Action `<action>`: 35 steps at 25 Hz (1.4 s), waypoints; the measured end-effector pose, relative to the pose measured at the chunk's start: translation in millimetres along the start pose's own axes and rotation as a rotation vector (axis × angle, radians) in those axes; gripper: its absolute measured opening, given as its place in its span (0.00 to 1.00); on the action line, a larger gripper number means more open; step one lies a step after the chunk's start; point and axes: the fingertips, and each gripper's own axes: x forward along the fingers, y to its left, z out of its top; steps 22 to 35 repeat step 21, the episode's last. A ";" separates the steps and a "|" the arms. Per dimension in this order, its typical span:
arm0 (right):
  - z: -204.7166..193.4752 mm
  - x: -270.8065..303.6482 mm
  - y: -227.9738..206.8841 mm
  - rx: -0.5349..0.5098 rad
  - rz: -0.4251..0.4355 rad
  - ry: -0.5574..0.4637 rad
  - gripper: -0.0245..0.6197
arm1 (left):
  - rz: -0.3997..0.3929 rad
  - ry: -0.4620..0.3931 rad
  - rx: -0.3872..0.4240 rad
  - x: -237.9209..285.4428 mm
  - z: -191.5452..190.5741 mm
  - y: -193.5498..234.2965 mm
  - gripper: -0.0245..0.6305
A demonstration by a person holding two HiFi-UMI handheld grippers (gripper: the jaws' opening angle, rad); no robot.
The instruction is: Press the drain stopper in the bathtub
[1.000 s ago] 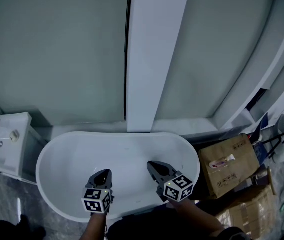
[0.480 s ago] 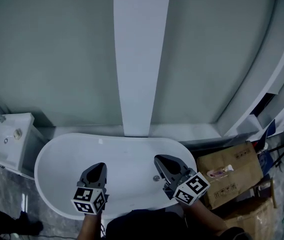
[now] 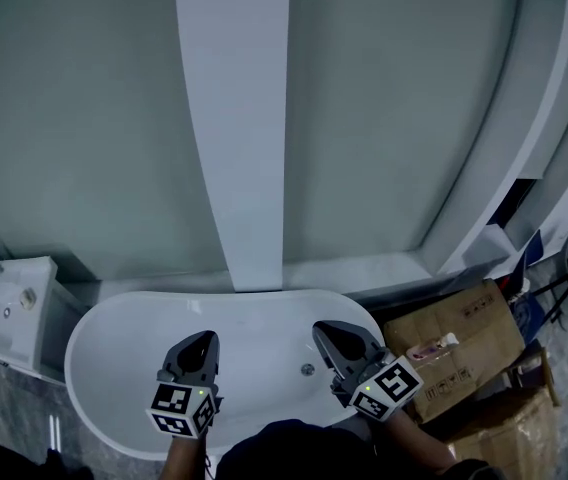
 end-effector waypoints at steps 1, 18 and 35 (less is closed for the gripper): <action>2.7 -0.9 1.7 -0.003 0.000 -0.009 0.05 | -0.005 -0.005 0.013 0.3 2.8 -2.1 0.07; 30.7 8.0 28.2 0.028 0.059 -0.099 0.05 | -0.019 -0.028 0.030 -11.7 13.4 4.0 0.07; 29.3 11.4 29.5 0.035 0.067 -0.099 0.05 | -0.015 -0.023 0.029 -12.5 11.3 7.3 0.07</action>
